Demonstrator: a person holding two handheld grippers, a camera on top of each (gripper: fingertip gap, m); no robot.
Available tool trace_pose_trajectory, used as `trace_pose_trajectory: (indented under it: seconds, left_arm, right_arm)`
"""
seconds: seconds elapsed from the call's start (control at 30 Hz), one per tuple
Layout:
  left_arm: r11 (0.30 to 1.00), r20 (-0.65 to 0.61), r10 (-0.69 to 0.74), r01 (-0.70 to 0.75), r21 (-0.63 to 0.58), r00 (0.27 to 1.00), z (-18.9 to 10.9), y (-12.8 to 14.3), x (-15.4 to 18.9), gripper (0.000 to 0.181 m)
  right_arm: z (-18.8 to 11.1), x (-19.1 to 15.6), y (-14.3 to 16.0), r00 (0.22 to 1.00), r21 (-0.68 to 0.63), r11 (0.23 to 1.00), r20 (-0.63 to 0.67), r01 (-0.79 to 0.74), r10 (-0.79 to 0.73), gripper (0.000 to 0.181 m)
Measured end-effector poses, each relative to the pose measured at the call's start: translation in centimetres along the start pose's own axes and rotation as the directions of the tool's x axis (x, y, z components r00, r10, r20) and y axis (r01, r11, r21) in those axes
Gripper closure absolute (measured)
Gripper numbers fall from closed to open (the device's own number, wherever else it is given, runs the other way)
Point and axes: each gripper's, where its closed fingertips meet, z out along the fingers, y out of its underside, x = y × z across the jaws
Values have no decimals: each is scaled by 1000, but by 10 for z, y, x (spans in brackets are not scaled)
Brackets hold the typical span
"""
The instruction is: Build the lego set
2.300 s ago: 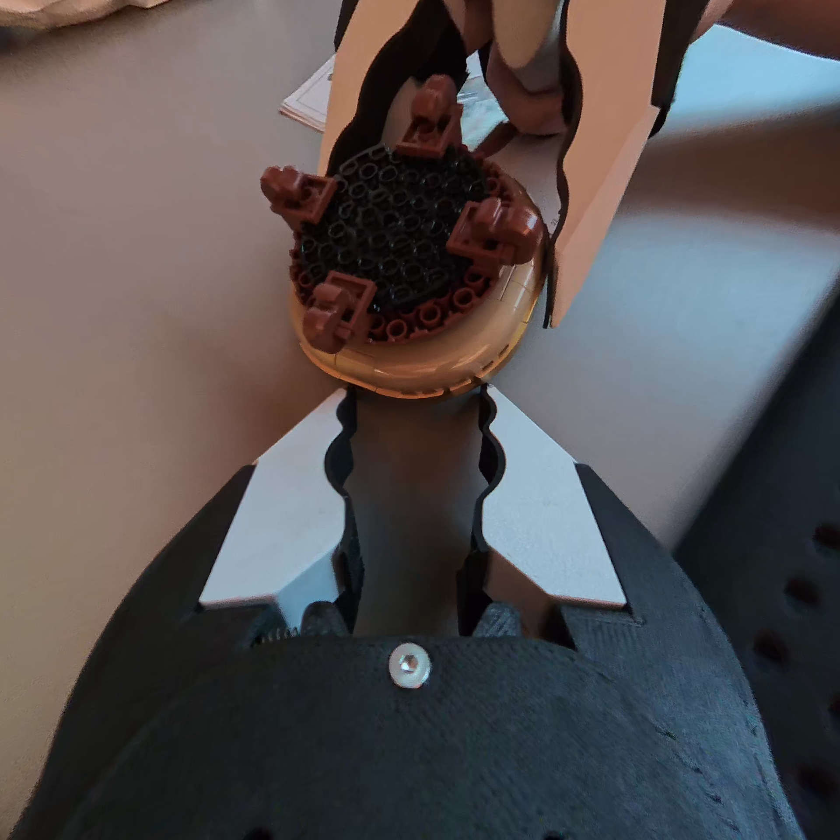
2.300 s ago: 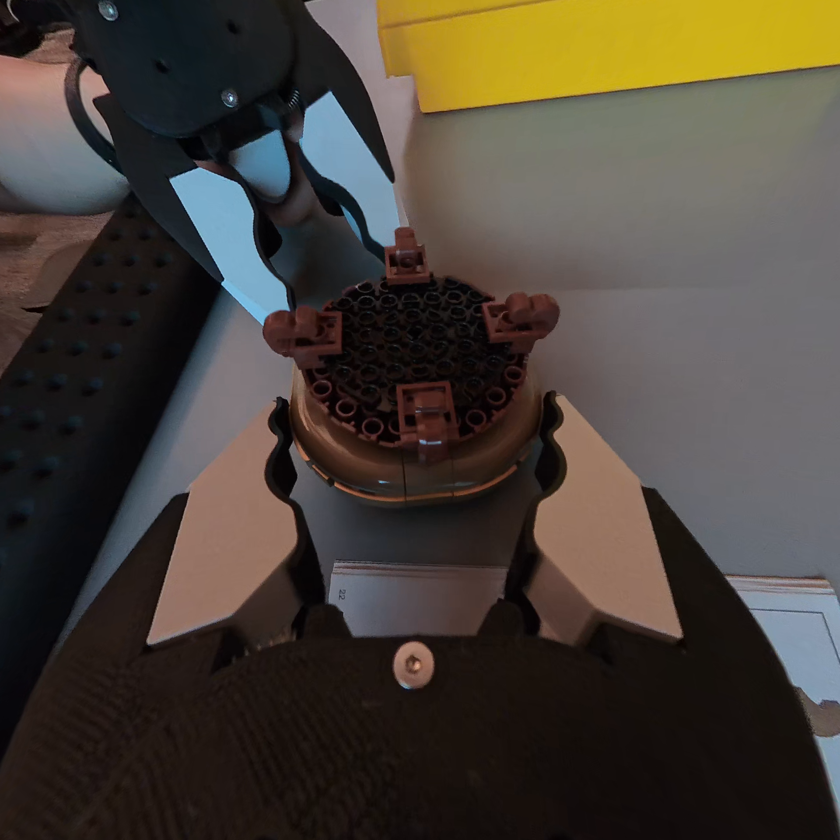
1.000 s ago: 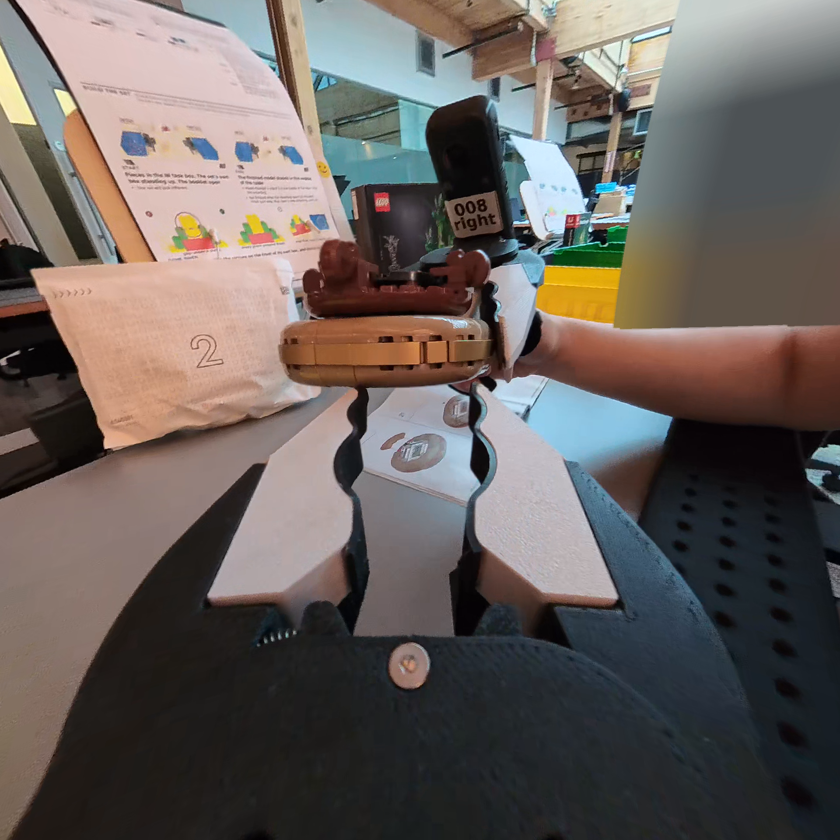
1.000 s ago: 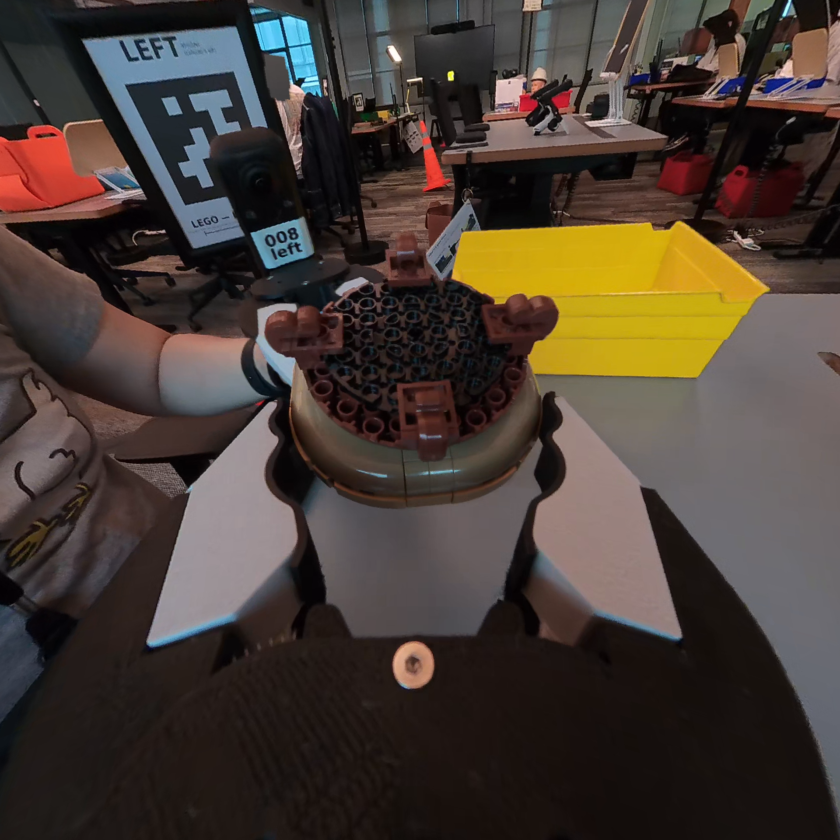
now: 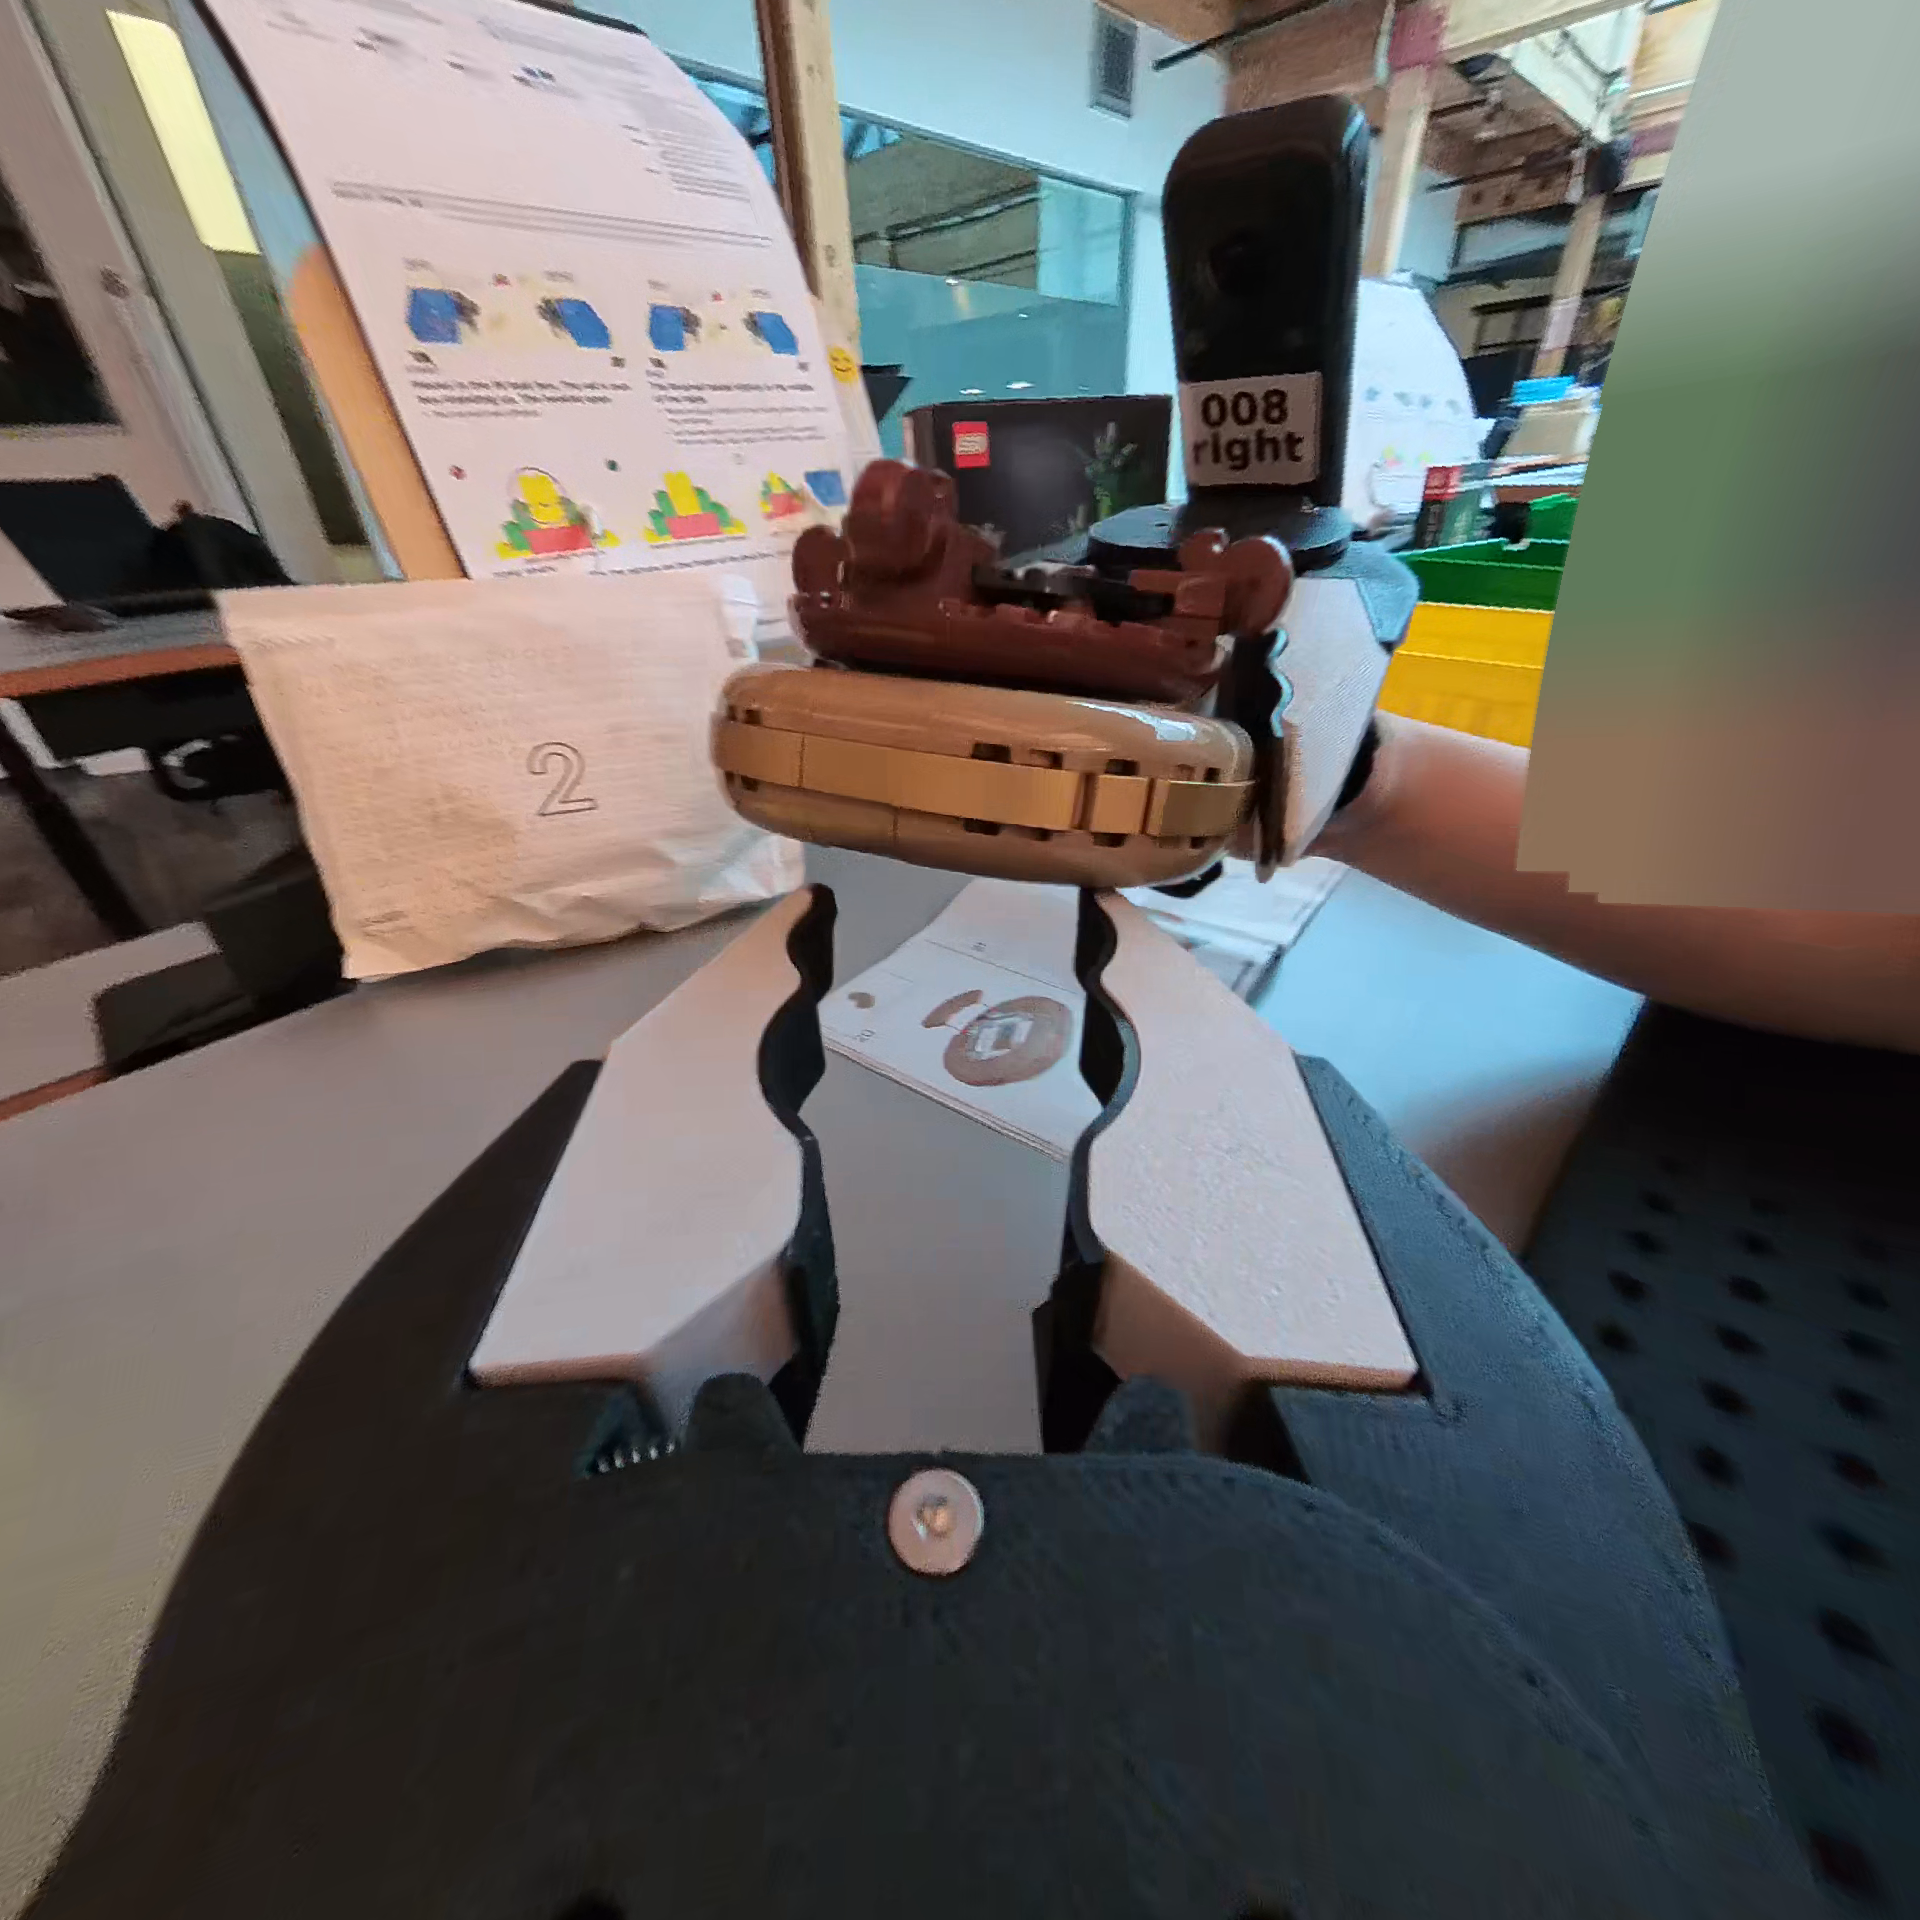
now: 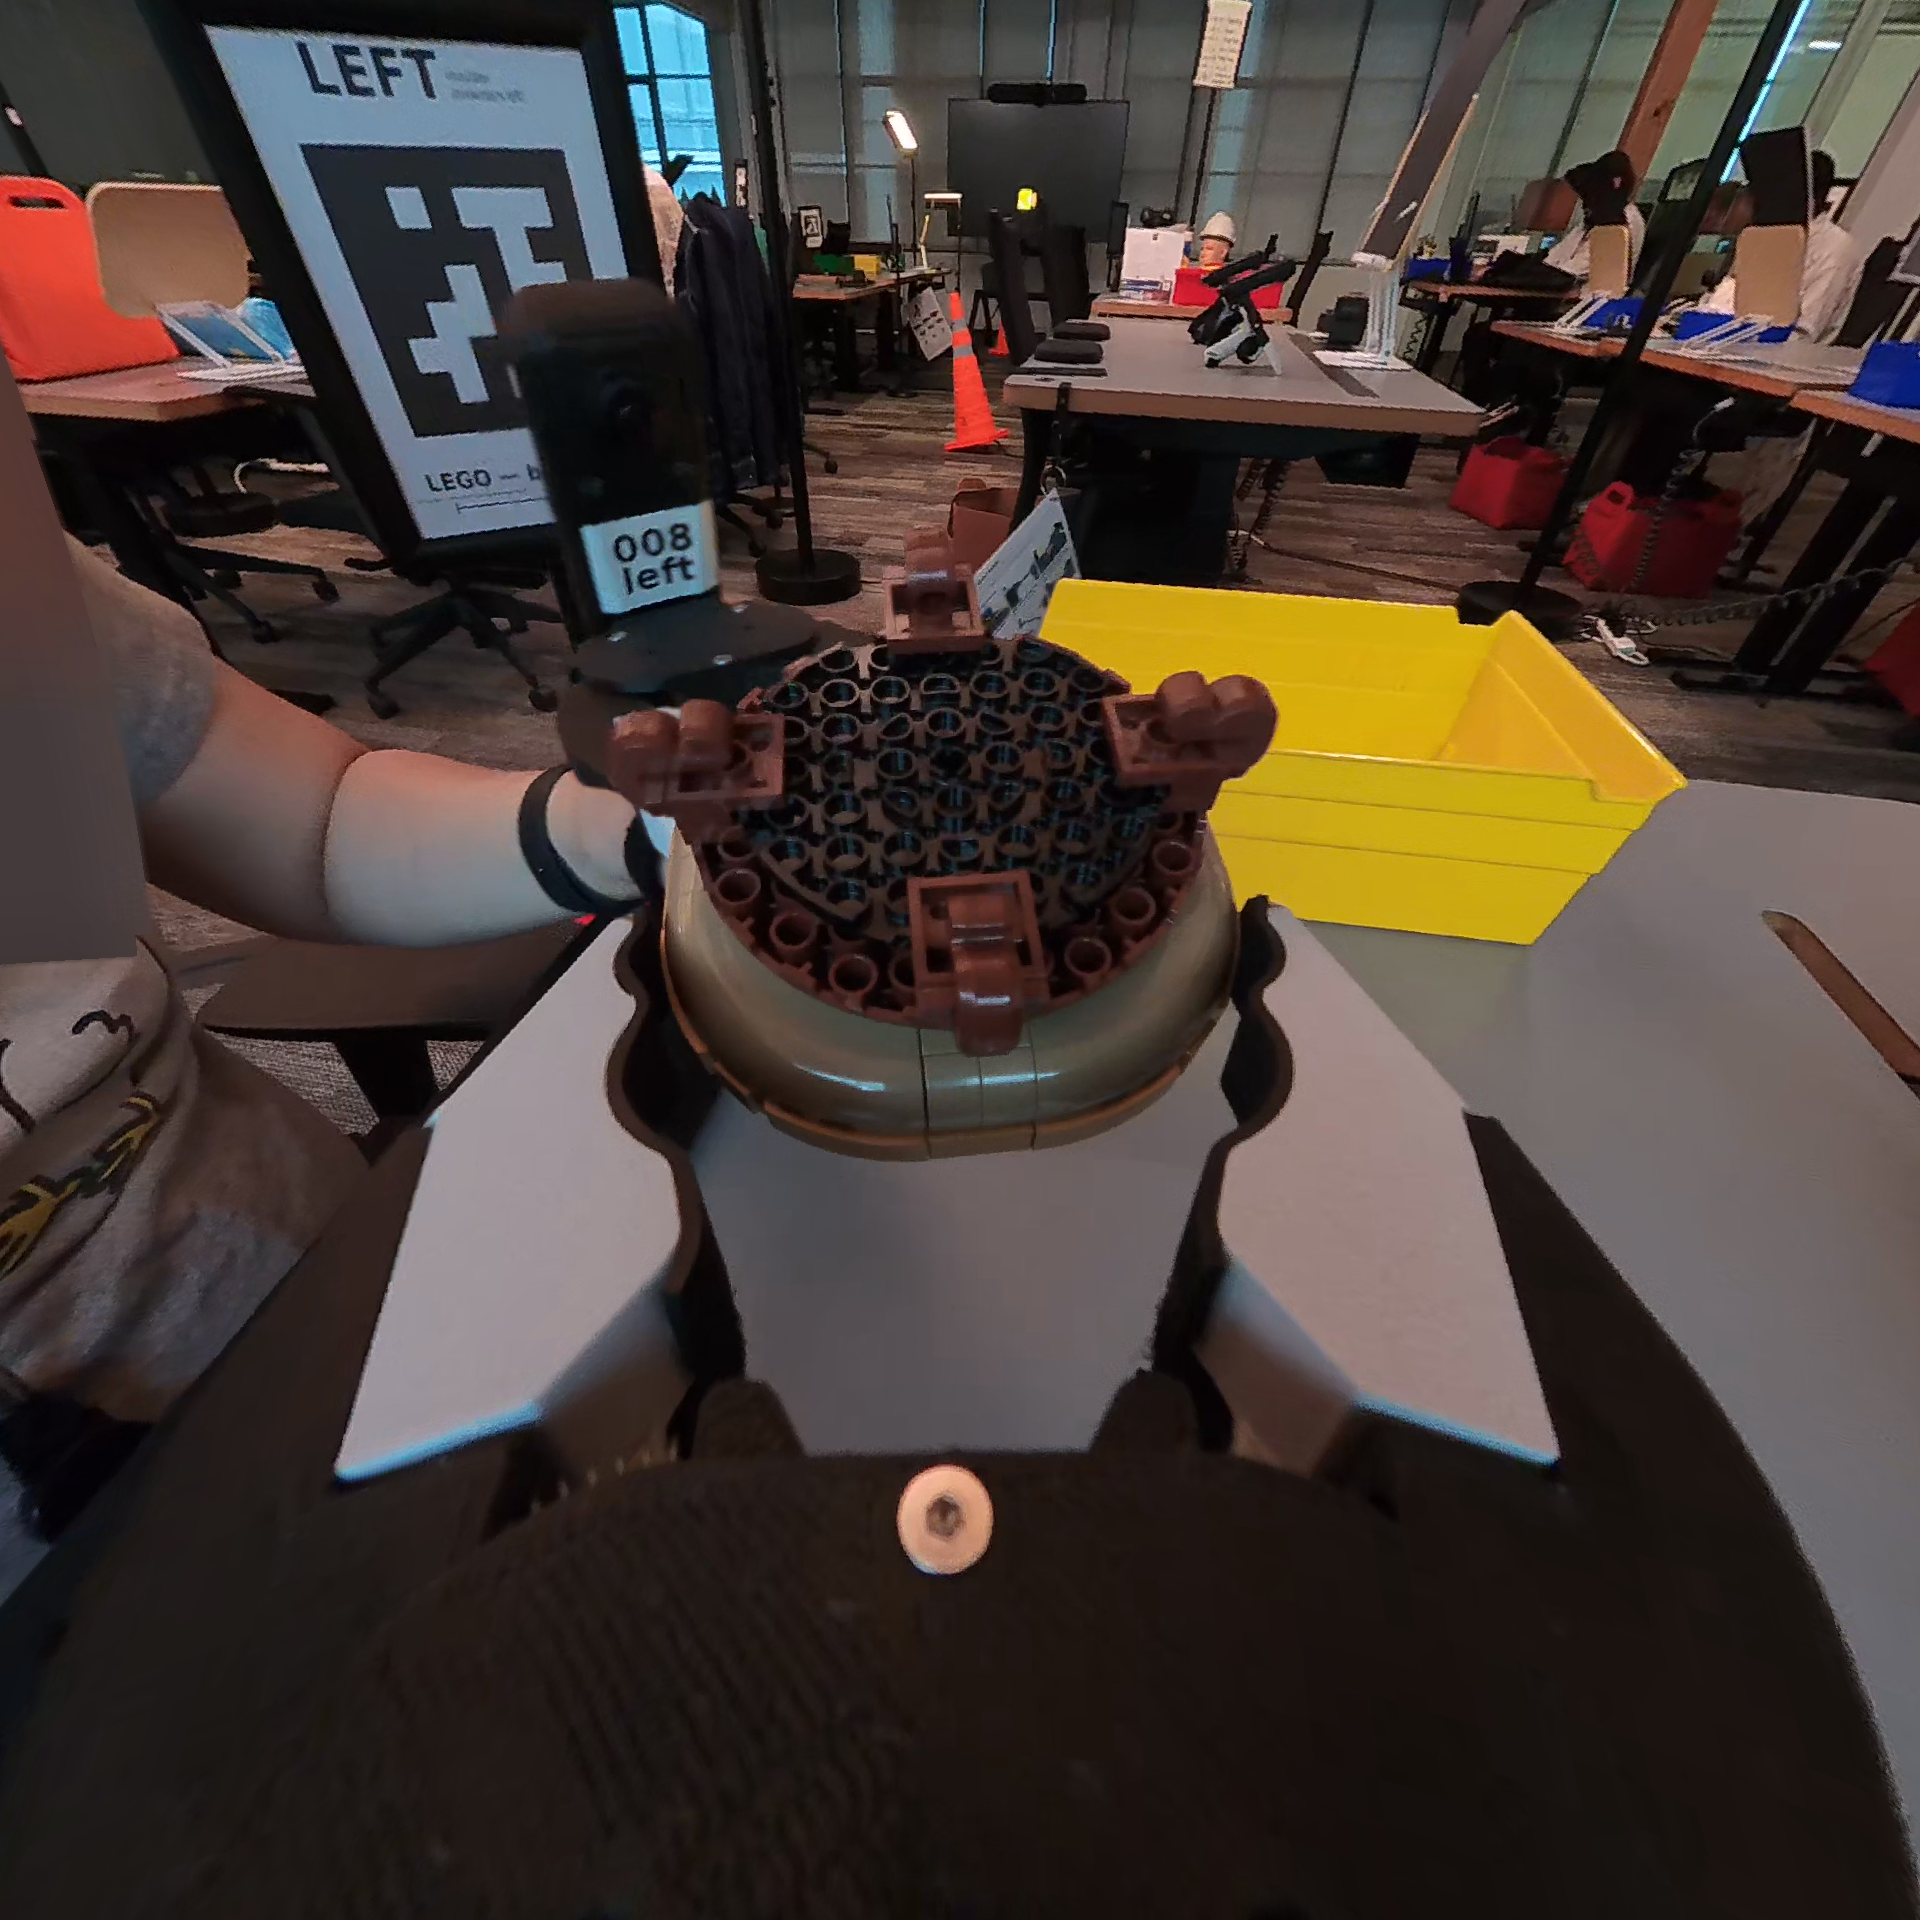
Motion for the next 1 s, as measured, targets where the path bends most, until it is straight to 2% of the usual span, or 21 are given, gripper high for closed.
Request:
trace_pose_trajectory:
  seconds: [0.07, 0.27, 0.47, 0.67, 0.8, 1.0]
  left_arm:
    - [1000, -69, -22, 21, -21, 997, 0, 1, 5, 133]
    - [988, -248, 5, -43, -148, 969, 0, 12, 22, 128]
    - [972, -260, 56, -112, -206, 964, 17, 25, 31, 132]
    - [987, -286, -27, -18, -157, 958, 27, 9, 36, 127]
    - [992, -319, -43, 2, -127, 947, 39, -23, 36, 127]
    - [996, -422, -87, 66, -66, 903, 59, -102, 37, 122]
  right_arm:
    - [0, -4, -1, 1000, -4, 1000, 19, 3, -3, 73]
    - [4, -15, 4, 997, -35, 999, 79, -9, 12, 73]
    - [16, -26, 11, 993, -77, 997, 115, 4, 5, 74]
    - [5, -22, -4, 994, -83, 996, 97, -40, 48, 73]
    - [-9, -14, -32, 996, -97, 994, 58, -56, 62, 73]
    - [-36, -3, -105, 997, -179, 981, -49, -68, 60, 73]
